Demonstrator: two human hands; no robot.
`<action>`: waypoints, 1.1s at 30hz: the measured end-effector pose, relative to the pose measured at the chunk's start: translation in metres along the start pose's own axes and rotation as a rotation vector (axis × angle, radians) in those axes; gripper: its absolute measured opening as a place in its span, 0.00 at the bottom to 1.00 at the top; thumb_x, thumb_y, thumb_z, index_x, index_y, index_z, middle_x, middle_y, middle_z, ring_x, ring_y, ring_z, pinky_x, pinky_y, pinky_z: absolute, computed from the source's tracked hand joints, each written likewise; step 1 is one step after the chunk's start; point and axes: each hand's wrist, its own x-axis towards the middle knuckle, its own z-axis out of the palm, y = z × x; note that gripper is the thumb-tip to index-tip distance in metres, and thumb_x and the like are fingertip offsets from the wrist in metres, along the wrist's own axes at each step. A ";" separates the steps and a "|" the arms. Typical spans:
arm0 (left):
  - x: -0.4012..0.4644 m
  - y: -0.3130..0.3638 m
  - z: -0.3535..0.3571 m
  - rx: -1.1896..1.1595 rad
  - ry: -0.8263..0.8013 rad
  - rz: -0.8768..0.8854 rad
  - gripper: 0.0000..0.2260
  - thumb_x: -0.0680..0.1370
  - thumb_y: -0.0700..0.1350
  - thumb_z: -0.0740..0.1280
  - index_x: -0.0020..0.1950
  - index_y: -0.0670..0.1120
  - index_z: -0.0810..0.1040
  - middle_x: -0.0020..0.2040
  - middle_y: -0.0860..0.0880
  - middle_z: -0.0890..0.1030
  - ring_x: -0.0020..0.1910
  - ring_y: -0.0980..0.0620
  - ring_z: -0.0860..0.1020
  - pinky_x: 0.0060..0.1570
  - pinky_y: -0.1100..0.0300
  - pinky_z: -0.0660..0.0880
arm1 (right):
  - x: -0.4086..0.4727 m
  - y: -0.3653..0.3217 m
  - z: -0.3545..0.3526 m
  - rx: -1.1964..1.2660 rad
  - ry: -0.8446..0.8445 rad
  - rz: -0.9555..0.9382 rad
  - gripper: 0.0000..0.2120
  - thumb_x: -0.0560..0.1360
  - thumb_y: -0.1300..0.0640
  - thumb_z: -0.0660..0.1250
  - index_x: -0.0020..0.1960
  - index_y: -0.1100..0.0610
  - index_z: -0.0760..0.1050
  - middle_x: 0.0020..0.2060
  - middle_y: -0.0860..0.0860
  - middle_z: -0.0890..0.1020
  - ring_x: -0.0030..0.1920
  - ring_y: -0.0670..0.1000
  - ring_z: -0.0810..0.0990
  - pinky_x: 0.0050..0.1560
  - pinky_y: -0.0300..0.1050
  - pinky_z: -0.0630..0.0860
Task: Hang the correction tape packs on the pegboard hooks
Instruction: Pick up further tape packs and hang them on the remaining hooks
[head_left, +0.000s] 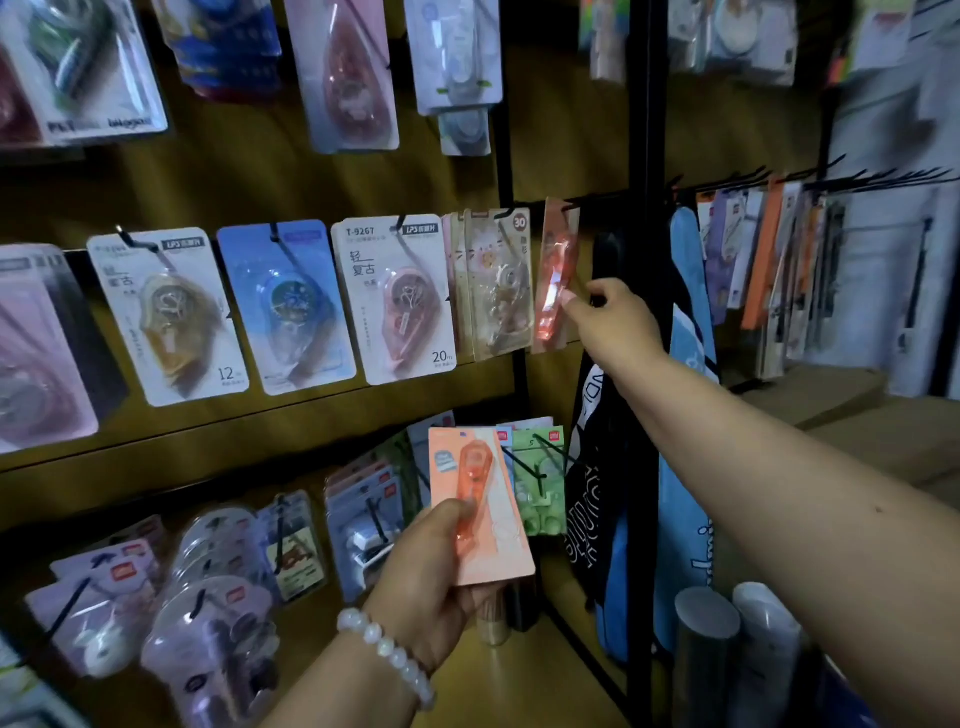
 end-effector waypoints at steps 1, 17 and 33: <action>0.001 -0.001 0.000 0.006 0.003 0.012 0.06 0.81 0.41 0.61 0.53 0.43 0.76 0.34 0.45 0.85 0.34 0.48 0.83 0.33 0.54 0.82 | -0.017 0.006 0.004 0.061 -0.023 0.006 0.22 0.76 0.40 0.62 0.64 0.52 0.72 0.55 0.50 0.78 0.55 0.54 0.78 0.55 0.50 0.75; 0.004 0.004 -0.003 0.484 0.018 0.293 0.11 0.82 0.47 0.59 0.49 0.40 0.74 0.35 0.44 0.78 0.32 0.47 0.77 0.32 0.56 0.74 | -0.080 0.021 -0.007 0.579 -0.162 0.138 0.15 0.72 0.60 0.73 0.54 0.49 0.73 0.43 0.54 0.84 0.42 0.54 0.84 0.47 0.52 0.81; 0.020 -0.007 -0.037 0.832 0.146 0.323 0.09 0.81 0.44 0.62 0.49 0.37 0.75 0.34 0.46 0.78 0.30 0.51 0.77 0.34 0.57 0.75 | 0.021 -0.021 -0.048 0.516 0.020 0.055 0.23 0.75 0.55 0.69 0.69 0.48 0.70 0.55 0.51 0.82 0.45 0.54 0.85 0.48 0.56 0.83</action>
